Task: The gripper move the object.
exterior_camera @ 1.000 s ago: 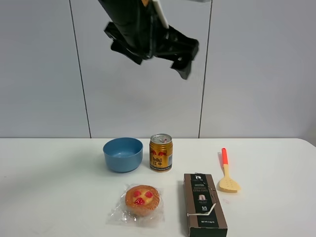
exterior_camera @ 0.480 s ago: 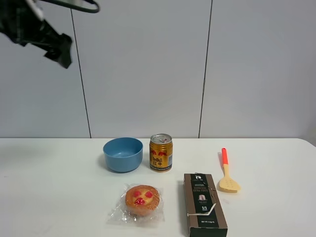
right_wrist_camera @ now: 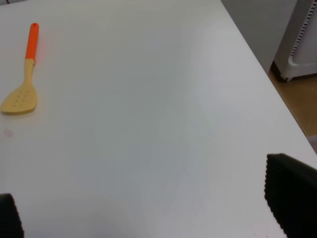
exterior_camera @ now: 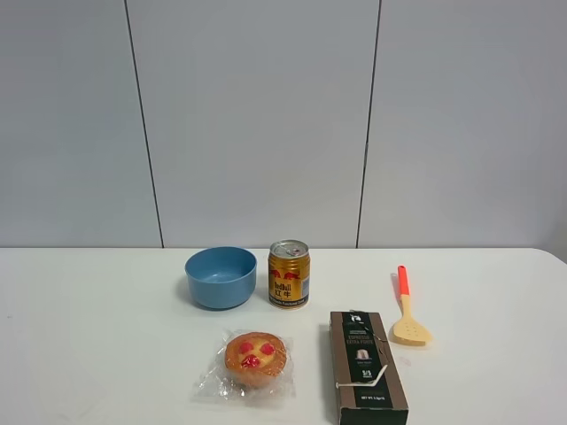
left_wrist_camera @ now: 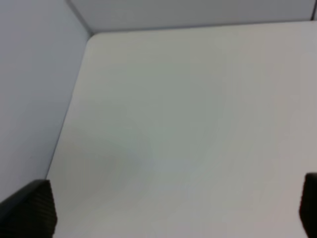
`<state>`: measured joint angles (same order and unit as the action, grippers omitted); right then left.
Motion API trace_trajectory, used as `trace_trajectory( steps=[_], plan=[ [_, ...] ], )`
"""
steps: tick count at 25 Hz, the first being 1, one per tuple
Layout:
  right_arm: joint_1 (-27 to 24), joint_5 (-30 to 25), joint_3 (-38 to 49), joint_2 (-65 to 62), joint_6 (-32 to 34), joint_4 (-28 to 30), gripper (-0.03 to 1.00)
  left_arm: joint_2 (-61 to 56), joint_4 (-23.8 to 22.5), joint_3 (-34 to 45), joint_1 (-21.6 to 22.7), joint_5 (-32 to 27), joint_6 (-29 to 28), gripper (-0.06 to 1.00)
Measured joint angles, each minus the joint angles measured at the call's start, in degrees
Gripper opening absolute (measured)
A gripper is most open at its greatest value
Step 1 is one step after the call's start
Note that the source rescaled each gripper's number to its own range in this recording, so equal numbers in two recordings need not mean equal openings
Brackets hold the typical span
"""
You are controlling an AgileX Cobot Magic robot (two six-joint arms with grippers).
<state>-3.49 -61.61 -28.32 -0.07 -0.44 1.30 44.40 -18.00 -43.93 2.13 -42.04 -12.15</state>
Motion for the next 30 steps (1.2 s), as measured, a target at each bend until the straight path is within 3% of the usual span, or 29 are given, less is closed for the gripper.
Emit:
trace_trajectory(
  steps=[5,8,13,18,30],
  plan=[
    [0.00,0.00,0.00,0.00,0.00,0.00,1.00,-16.35,3.18,6.07,0.51,-10.84,0.22,0.99],
    [0.00,0.00,0.00,0.00,0.00,0.00,1.00,-23.30,5.67,8.12,0.51,-14.04,0.22,0.99],
    [0.00,0.00,0.00,0.00,0.00,0.00,1.00,-31.92,7.29,11.94,0.51,-16.14,0.35,0.99],
    [0.00,0.00,0.00,0.00,0.00,0.00,1.00,-36.93,11.78,14.49,0.51,-18.29,1.10,0.99],
    [0.00,0.00,0.00,0.00,0.00,0.00,1.00,-40.75,18.42,14.70,0.51,-18.42,11.31,0.99]
  ],
)
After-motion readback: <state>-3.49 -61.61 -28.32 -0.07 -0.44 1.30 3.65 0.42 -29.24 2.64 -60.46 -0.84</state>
